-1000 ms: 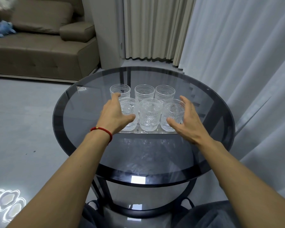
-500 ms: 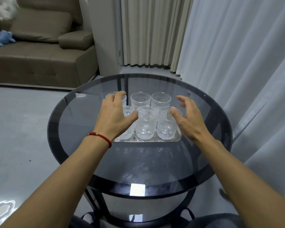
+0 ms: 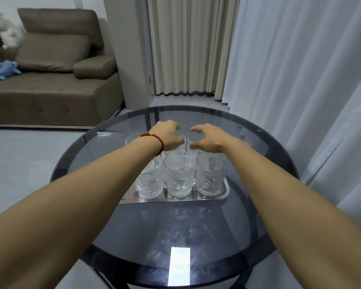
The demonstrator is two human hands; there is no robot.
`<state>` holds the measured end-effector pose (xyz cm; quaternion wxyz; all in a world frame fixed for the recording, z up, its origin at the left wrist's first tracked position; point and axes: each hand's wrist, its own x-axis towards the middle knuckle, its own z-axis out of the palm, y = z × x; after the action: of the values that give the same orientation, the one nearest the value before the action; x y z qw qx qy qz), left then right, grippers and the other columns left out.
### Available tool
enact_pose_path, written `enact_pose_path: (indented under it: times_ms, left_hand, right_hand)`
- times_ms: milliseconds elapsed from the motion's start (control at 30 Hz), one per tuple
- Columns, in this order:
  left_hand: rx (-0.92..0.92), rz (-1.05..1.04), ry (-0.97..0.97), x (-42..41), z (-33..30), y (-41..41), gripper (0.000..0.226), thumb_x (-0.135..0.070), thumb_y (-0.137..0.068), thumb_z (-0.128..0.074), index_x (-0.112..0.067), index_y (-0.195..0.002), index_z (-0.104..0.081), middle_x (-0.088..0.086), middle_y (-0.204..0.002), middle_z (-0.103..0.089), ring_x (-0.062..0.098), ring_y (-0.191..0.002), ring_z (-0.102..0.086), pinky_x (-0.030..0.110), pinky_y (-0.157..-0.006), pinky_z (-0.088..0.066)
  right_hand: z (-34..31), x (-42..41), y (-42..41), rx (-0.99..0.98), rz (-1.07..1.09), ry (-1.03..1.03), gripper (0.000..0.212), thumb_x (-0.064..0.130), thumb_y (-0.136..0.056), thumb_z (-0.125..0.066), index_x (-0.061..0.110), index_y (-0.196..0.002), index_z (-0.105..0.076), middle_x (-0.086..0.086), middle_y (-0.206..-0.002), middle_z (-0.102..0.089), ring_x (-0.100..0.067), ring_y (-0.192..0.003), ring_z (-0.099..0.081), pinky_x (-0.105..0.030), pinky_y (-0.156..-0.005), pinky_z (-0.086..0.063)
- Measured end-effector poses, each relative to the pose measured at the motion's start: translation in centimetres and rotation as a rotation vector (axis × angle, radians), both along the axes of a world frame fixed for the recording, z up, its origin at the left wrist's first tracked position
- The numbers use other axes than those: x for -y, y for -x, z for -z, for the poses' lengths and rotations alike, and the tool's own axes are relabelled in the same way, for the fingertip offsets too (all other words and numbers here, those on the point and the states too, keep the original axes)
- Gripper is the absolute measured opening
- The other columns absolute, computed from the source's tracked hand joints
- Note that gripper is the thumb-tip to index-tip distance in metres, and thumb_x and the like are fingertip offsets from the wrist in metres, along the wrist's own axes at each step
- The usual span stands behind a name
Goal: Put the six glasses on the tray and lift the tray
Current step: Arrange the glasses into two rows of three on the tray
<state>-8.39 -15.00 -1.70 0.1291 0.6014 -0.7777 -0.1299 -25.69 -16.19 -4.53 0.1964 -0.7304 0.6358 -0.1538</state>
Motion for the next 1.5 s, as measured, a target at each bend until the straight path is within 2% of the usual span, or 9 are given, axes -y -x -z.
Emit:
enact_pose_path:
  times_ms: [333,533,667,733,967,1133,1233,1367,1500]
  left_hand:
    - [-0.028,-0.017,-0.022,-0.1,0.1,1.5,0.04,-0.027,-0.095,-0.055,-0.006,-0.128,-0.062,0.013,-0.118,-0.066,0.028,-0.106,-0.062,0.036,-0.091,-0.05]
    - [-0.016,-0.003,-0.031,-0.6,0.0,1.4,0.043,-0.023,-0.096,-0.054,-0.01,-0.136,-0.056,0.013,-0.138,-0.06,0.031,-0.121,-0.059,0.04,-0.102,-0.048]
    - [-0.002,0.008,-0.041,-0.7,-0.3,1.4,0.041,-0.023,-0.097,-0.052,-0.011,-0.136,-0.058,0.012,-0.138,-0.059,0.03,-0.122,-0.058,0.039,-0.102,-0.047]
    - [-0.002,0.021,-0.051,-0.8,-0.5,1.4,0.039,-0.021,-0.097,-0.049,-0.01,-0.133,-0.06,0.01,-0.136,-0.061,0.029,-0.121,-0.058,0.037,-0.101,-0.047]
    - [-0.07,-0.005,-0.099,-1.3,-1.0,2.0,0.038,-0.013,-0.097,-0.045,-0.008,-0.131,-0.062,0.011,-0.136,-0.062,0.03,-0.123,-0.057,0.038,-0.105,-0.044]
    - [-0.165,-0.058,-0.103,-1.2,-0.3,2.7,0.027,-0.016,-0.093,-0.049,-0.004,-0.105,-0.07,0.014,-0.11,-0.068,0.029,-0.1,-0.063,0.036,-0.084,-0.05]
    - [-0.217,-0.096,-0.092,-1.3,-0.2,3.1,0.011,-0.017,-0.091,-0.05,-0.013,-0.091,-0.061,0.007,-0.093,-0.057,0.024,-0.085,-0.053,0.032,-0.073,-0.045]
    - [-0.212,-0.104,-0.078,-1.4,-0.1,3.0,0.015,-0.016,-0.093,-0.049,-0.011,-0.093,-0.063,0.008,-0.095,-0.06,0.024,-0.087,-0.055,0.029,-0.068,-0.045]
    - [-0.224,-0.082,0.009,-2.1,-0.6,1.8,0.034,-0.014,-0.094,-0.047,-0.006,-0.118,-0.069,0.014,-0.117,-0.07,0.032,-0.104,-0.065,0.037,-0.09,-0.052]
  right_hand:
    - [-0.7,-0.9,2.1,0.071,-0.046,-0.07,0.065,0.046,-0.083,-0.068,0.026,-0.142,-0.052,-0.004,-0.149,-0.052,-0.02,-0.13,-0.052,-0.037,-0.105,-0.041]
    - [-0.9,-1.7,2.3,0.125,0.0,-0.051,0.05,0.046,-0.091,-0.044,0.027,-0.134,-0.06,0.0,-0.144,-0.057,-0.021,-0.127,-0.052,-0.045,-0.11,-0.04]
    - [-0.5,-2.6,2.6,0.16,-0.033,-0.05,0.053,0.031,-0.1,-0.037,0.022,-0.153,-0.043,0.0,-0.16,-0.04,-0.018,-0.145,-0.036,-0.039,-0.12,-0.025]
    - [-0.1,-3.6,2.8,0.268,0.02,0.009,0.056,0.027,-0.101,-0.037,0.023,-0.157,-0.036,0.002,-0.163,-0.035,-0.016,-0.148,-0.032,-0.037,-0.119,-0.024]
    - [2.1,-8.2,3.0,0.574,0.271,0.188,0.043,0.029,-0.103,-0.048,0.015,-0.144,-0.051,-0.006,-0.145,-0.053,-0.019,-0.132,-0.05,-0.041,-0.112,-0.041]
    - [2.4,-9.4,2.9,0.567,0.263,0.181,0.05,0.029,-0.103,-0.05,0.016,-0.151,-0.044,-0.005,-0.154,-0.046,-0.019,-0.14,-0.043,-0.044,-0.117,-0.036]
    - [2.6,-9.4,2.5,0.554,0.247,0.16,0.059,0.035,-0.103,-0.049,0.02,-0.157,-0.034,-0.002,-0.161,-0.037,-0.019,-0.146,-0.037,-0.046,-0.119,-0.032]
    - [2.6,-9.2,2.1,0.556,0.249,0.152,0.062,0.037,-0.102,-0.049,0.02,-0.159,-0.03,-0.003,-0.163,-0.035,-0.02,-0.147,-0.037,-0.047,-0.119,-0.032]
    - [2.6,-9.1,1.8,0.53,0.239,0.154,0.063,0.038,-0.102,-0.048,0.019,-0.159,-0.029,-0.004,-0.163,-0.034,-0.021,-0.146,-0.037,-0.047,-0.119,-0.032]
